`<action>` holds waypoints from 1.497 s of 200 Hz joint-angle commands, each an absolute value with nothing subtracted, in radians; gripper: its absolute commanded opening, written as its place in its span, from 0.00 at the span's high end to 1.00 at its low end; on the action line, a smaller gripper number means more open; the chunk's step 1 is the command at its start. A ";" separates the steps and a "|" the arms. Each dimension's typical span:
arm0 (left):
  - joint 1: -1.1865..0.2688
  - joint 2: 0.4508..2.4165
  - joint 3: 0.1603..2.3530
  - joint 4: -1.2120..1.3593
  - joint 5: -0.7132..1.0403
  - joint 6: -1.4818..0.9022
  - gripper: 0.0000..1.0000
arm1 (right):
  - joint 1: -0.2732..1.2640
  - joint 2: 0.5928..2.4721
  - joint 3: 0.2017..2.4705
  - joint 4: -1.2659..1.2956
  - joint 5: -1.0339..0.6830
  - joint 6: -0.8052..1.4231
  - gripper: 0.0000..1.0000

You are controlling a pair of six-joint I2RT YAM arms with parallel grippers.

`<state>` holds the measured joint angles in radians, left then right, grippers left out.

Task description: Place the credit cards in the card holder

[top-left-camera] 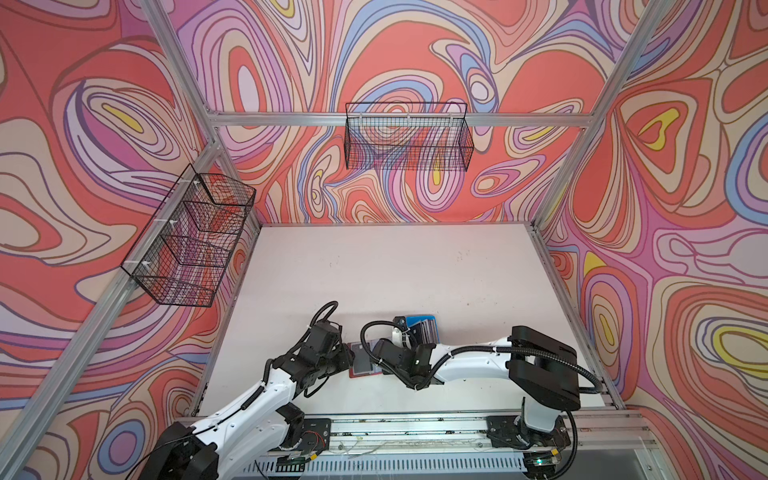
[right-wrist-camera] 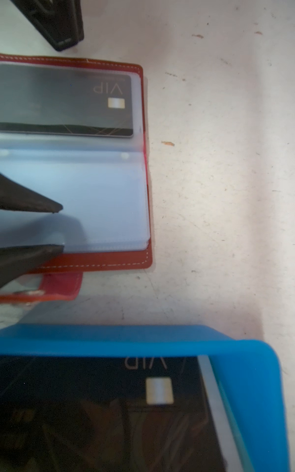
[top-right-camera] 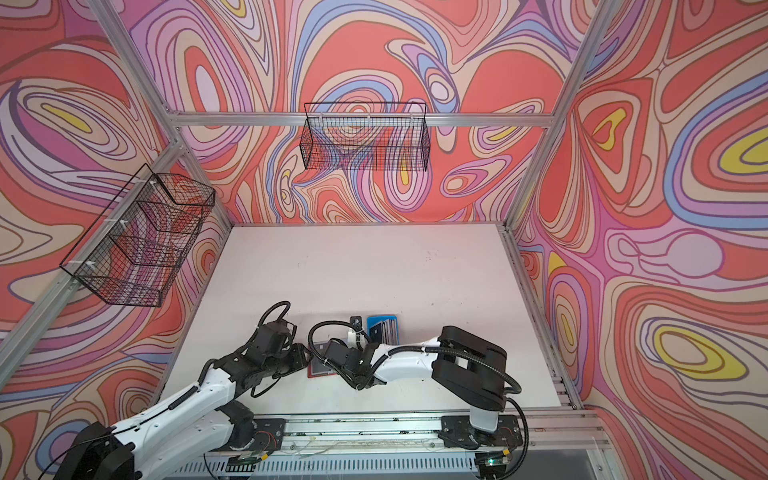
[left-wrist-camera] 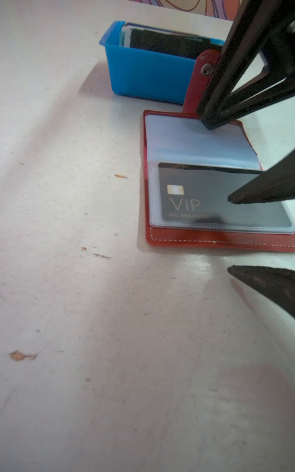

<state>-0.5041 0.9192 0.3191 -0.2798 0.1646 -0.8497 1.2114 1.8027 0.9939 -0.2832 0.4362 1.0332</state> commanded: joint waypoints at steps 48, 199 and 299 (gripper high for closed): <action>-0.501 0.926 0.307 -0.271 0.175 -0.861 0.57 | 1.207 1.818 0.993 -0.297 0.450 1.048 0.77; -0.501 0.942 0.308 -0.270 0.183 -0.864 0.58 | 1.203 1.835 0.970 -0.272 0.416 1.063 0.73; -0.500 0.972 0.298 -0.221 0.176 -0.858 0.57 | 1.201 1.824 0.926 0.016 0.194 1.057 0.68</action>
<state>-0.5041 0.9642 0.3180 -0.2375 0.1825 -0.8501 1.2007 1.8149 0.9604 -0.0715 0.2672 1.0420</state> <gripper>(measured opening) 0.425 0.284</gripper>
